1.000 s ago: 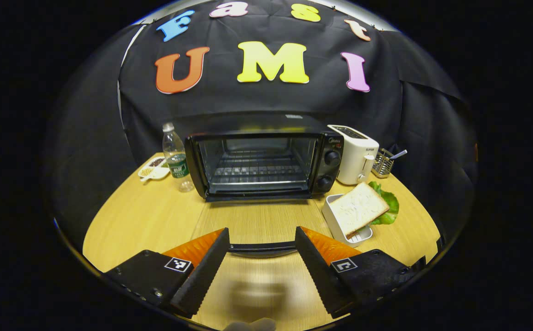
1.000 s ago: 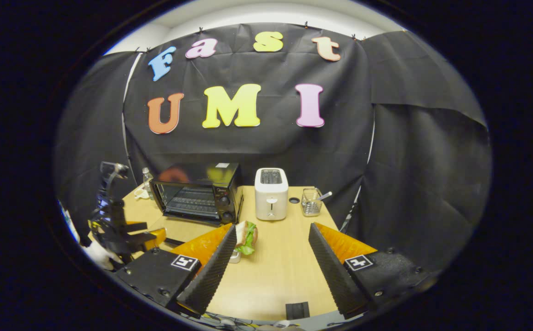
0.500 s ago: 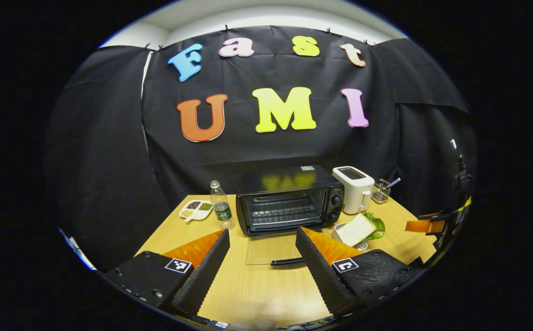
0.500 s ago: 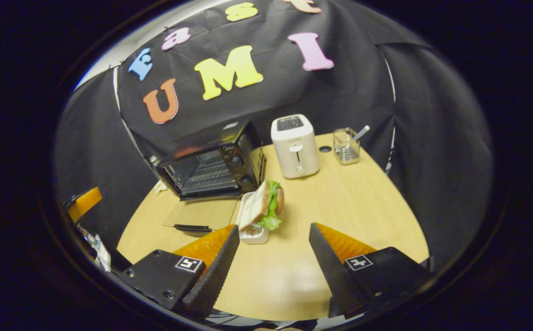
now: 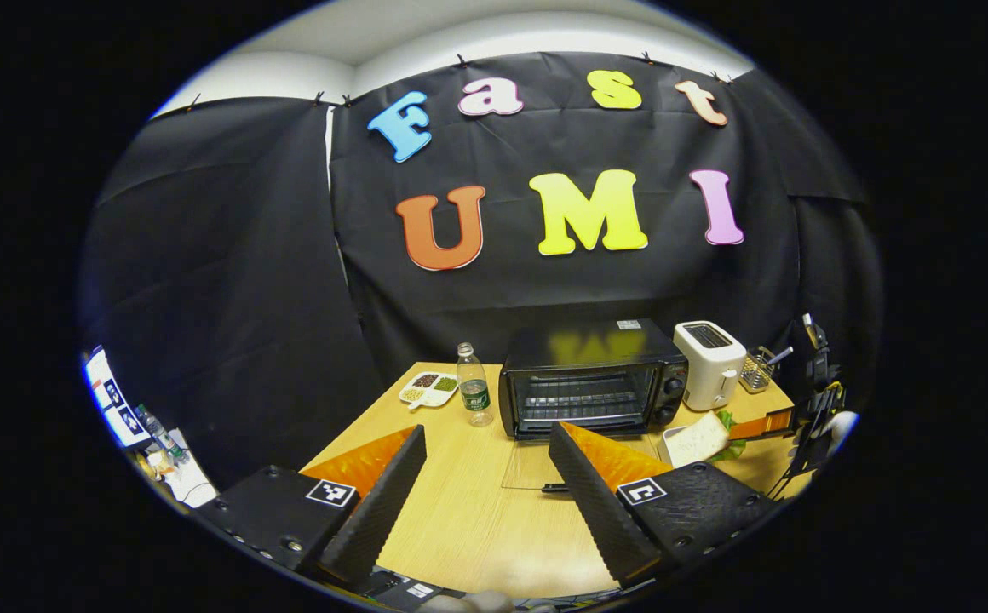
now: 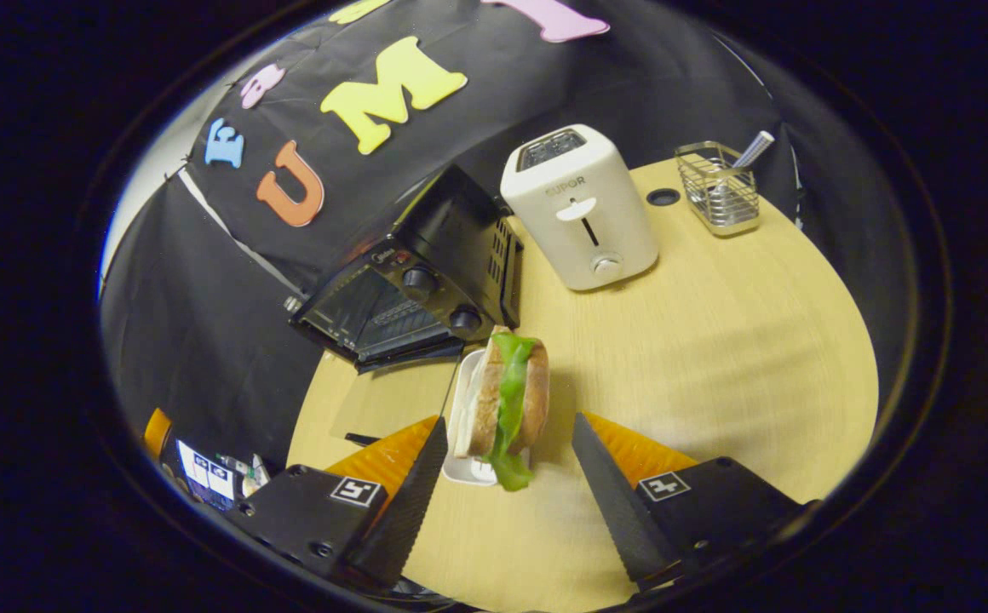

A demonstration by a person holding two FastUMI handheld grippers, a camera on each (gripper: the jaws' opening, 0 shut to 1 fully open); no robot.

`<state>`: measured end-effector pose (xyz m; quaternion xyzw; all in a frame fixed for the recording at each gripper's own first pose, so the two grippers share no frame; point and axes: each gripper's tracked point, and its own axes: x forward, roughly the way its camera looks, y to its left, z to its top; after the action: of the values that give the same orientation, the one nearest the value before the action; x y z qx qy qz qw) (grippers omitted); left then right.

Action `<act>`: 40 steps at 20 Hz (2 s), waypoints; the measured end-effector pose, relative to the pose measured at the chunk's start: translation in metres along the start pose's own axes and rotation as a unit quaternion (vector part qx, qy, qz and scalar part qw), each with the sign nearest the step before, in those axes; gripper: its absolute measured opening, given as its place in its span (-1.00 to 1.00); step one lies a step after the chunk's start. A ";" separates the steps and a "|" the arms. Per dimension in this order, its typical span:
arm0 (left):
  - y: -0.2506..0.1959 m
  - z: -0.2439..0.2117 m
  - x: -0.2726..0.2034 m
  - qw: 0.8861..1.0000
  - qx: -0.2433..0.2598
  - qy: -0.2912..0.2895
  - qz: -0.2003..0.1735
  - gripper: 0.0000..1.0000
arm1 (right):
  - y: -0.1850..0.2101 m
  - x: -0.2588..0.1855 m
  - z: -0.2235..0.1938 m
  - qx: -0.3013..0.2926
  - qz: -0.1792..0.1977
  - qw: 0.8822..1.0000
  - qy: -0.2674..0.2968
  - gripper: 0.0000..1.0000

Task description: Open the electric oven with the left hand, put the food in, and close the electric oven.

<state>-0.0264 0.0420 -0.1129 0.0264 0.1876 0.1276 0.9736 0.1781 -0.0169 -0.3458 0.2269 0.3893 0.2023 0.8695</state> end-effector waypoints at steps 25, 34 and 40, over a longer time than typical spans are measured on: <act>0.012 -0.024 0.005 0.997 0.006 0.017 -0.074 0.92 | 0.133 -0.030 0.047 0.074 0.068 0.989 -0.108 -0.19; 0.038 -0.022 0.008 0.989 0.042 0.008 -0.145 0.92 | 0.193 0.033 0.020 0.233 0.041 0.941 -0.241 -0.19; 0.051 -0.033 0.016 0.986 0.051 0.026 -0.157 0.92 | 0.221 0.097 0.007 0.309 0.053 0.906 -0.283 -0.19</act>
<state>-0.0367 0.0953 -0.1444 0.0433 0.2212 -0.0361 0.9736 0.2041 0.2133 -0.2765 0.5520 0.1573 0.0448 0.8176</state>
